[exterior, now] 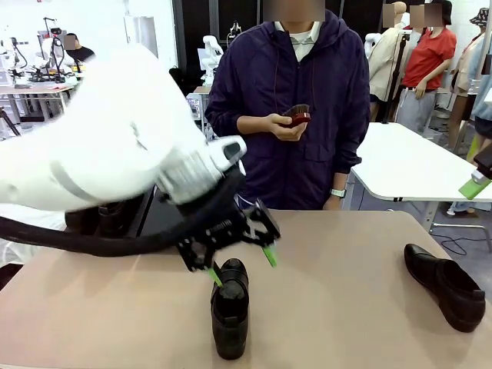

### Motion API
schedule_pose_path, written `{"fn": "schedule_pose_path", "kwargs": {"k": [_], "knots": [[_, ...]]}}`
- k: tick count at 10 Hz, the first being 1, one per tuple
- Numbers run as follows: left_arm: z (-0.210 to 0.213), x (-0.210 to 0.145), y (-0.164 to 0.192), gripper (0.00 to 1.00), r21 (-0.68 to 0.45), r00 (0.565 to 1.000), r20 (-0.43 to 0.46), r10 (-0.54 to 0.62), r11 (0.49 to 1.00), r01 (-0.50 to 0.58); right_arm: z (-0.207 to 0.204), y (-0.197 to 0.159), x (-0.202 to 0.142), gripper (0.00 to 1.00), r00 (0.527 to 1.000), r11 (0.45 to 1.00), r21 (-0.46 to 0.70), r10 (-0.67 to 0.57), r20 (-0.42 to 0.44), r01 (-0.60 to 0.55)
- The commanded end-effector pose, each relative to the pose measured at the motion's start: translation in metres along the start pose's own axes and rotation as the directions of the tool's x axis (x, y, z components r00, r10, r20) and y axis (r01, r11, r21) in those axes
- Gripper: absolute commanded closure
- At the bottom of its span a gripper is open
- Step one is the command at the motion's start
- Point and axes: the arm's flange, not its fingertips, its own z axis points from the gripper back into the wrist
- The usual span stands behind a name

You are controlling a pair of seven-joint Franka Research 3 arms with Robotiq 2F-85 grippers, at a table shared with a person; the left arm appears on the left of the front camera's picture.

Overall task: Organize the shoes by placing them on the stand.
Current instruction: Place the Shoe from the middle of the table onto the Shoes Stand.

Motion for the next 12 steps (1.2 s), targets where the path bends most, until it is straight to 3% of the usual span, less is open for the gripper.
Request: {"fn": "schedule_pose_path", "kwargs": {"k": [1,4,5,6,7,8,10,12], "knots": [[-0.044,0.006,-0.004,0.0,0.072,0.997,-0.049,0.066,0.995,-0.062,0.003,0.0,0.001,0.0,1.0,1.0,0.018,0.021,0.0,-0.021],[-0.108,0.018,0.008,0.0,0.159,0.994,0.055,0.097,0.982,-0.104,0.003,0.0,0.001,0.0,1.0,1.0,0.018,0.021,0.0,-0.021],[-0.127,0.024,0.015,0.0,0.172,0.996,0.03,0.081,0.981,-0.085,0.003,0.0,0.001,0.0,1.0,1.0,0.018,0.021,0.0,-0.021],[-0.144,0.031,0.024,0.0,0.254,0.994,0.106,0.04,0.965,-0.065,0.003,0.0,0.001,0.0,1.0,1.0,0.018,0.021,0.0,-0.021],[-0.147,0.039,0.026,0.0,0.24,0.994,0.103,0.023,0.97,-0.048,0.003,0.0,0.001,0.0,1.0,1.0,0.018,0.021,0.0,-0.021],[-0.139,0.041,0.024,0.0,0.169,0.999,0.051,0.019,0.985,-0.027,0.003,0.0,0.001,0.0,1.0,1.0,0.018,0.021,0.0,-0.021],[-0.126,0.041,0.018,0.0,0.151,1.0,-0.011,-0.022,0.988,0.023,0.003,0.0,0.001,0.0,1.0,1.0,0.018,0.021,0.0,-0.021],[-0.118,0.042,0.02,0.0,0.136,0.999,0.018,-0.045,0.99,0.042,0.003,0.0,0.001,0.0,1.0,1.0,0.018,0.021,0.0,-0.021]]}}
